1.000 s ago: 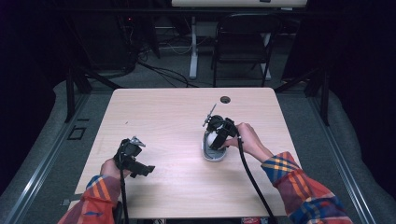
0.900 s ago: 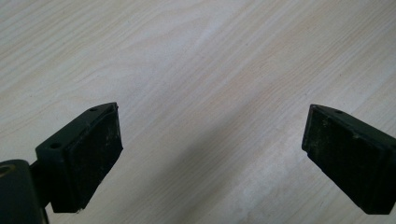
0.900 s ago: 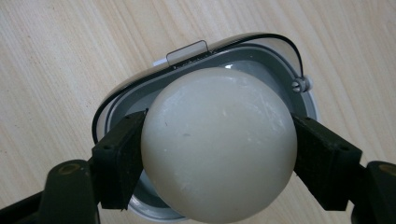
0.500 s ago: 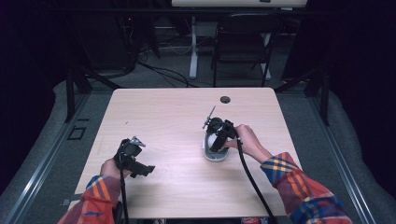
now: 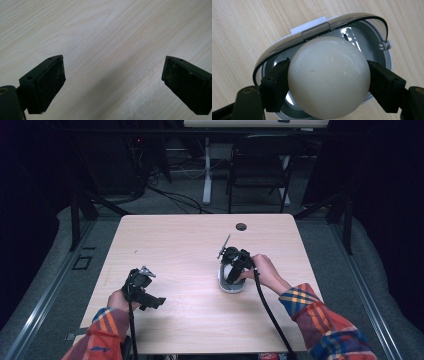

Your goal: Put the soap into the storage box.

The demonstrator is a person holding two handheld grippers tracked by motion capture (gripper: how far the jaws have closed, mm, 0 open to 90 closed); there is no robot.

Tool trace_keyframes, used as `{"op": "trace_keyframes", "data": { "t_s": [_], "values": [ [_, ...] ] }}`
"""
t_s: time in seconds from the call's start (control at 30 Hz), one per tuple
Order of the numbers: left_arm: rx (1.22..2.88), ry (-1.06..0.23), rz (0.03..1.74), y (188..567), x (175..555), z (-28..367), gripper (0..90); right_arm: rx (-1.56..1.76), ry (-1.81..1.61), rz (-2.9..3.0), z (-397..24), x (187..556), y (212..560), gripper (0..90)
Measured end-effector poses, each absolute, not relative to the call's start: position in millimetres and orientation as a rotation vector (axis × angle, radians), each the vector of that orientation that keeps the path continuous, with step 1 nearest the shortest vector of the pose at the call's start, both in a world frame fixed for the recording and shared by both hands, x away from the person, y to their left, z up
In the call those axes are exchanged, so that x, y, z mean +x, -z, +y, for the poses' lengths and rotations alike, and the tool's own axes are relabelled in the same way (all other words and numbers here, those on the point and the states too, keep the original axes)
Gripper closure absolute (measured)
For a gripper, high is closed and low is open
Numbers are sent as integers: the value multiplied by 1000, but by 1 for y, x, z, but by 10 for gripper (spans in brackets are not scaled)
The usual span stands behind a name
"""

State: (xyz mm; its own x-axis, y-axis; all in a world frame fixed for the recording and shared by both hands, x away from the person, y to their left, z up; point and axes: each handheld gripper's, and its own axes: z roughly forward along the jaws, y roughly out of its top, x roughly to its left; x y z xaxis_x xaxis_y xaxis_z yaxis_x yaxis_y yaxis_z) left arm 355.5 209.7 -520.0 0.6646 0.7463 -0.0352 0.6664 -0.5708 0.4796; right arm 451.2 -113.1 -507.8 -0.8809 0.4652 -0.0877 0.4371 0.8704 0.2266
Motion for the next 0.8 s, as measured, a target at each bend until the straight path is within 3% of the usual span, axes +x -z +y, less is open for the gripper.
{"op": "trace_keyframes", "data": {
  "t_s": [0.8],
  "values": [
    [2424,-235,1099,520,355,210,50,728,-437,2854,-125,449,485,124]
  ]
}}
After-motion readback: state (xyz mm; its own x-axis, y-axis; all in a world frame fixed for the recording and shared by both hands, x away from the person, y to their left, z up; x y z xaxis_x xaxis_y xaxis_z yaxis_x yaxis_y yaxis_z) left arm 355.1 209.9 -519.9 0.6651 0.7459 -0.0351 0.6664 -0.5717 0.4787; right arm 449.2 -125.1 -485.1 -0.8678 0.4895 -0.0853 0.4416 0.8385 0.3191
